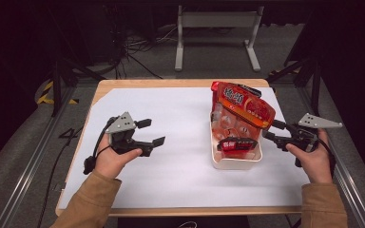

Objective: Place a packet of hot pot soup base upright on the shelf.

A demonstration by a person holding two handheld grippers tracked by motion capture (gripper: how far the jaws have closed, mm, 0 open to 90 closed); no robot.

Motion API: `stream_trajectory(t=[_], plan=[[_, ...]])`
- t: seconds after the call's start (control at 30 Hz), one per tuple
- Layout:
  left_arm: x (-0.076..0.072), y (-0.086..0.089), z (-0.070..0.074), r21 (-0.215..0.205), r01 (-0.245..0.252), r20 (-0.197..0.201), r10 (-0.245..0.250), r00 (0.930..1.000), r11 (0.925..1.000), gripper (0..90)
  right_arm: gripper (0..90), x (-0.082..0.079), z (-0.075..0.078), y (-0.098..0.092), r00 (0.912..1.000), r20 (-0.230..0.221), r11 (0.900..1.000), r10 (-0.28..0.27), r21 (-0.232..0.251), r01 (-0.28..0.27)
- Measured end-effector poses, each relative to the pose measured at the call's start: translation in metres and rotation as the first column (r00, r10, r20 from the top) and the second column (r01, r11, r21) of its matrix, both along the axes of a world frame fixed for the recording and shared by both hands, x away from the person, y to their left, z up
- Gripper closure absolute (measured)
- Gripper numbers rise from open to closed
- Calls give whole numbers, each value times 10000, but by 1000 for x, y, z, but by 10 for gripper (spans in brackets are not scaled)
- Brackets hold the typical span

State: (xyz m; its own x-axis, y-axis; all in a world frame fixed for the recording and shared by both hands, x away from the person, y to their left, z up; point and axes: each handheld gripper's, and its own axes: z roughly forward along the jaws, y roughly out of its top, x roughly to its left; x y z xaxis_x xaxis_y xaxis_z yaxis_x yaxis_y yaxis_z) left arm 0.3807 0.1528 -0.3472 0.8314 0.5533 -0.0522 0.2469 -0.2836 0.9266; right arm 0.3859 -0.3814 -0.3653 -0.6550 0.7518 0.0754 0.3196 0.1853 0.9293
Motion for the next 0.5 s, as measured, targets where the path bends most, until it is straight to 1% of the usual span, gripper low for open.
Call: stream_trajectory(t=[0.07, 0.1, 0.17, 0.23, 0.3, 0.37, 0.4, 0.47, 0.5], plan=[[-1, 10, -4, 125, -177, 18, 177, 9998, 9998, 190, 353, -1, -1, 0, 9999, 118, 10000, 54, -60, -54], [-2, 14, -6, 108, -266, -91, 266, 9996, 9996, 188, 351, -1, -1, 0, 9998, 187, 9999, 57, -107, -55], [-2, 22, -10, 136, -404, -88, 405, 9991, 9991, 183, 347, -1, -2, -1, 9999, 165, 9999, 31, -146, -29], [-3, 29, -14, 285, -564, -32, 565, 9984, 9980, 180, 338, -1, -3, -1, 9998, 216, 9998, 23, -205, -18], [-3, 37, -18, 264, -706, -35, 707, 9975, 9972, 179, 329, -2, -4, -1, 9997, 240, 9998, -10, -205, 15], [-3, 44, -22, 119, -880, -154, 882, 9960, 9960, 177, 323, -2, -6, -1, 9995, 329, 9997, -24, -242, 32], [-2, 46, -23, 125, -932, -227, 935, 9954, 9956, 177, 322, -1, -7, -2, 9994, 356, 9996, -17, -266, 26], [-1, 51, -26, 357, -1048, -199, 1055, 9942, 9939, 174, 317, -1, -8, -1, 9993, 368, 9994, -51, -346, 63], [-1, 54, -28, 347, -1124, -198, 1132, 9934, 9931, 174, 313, -1, -8, -1, 9992, 394, 9991, -63, -412, 79]])
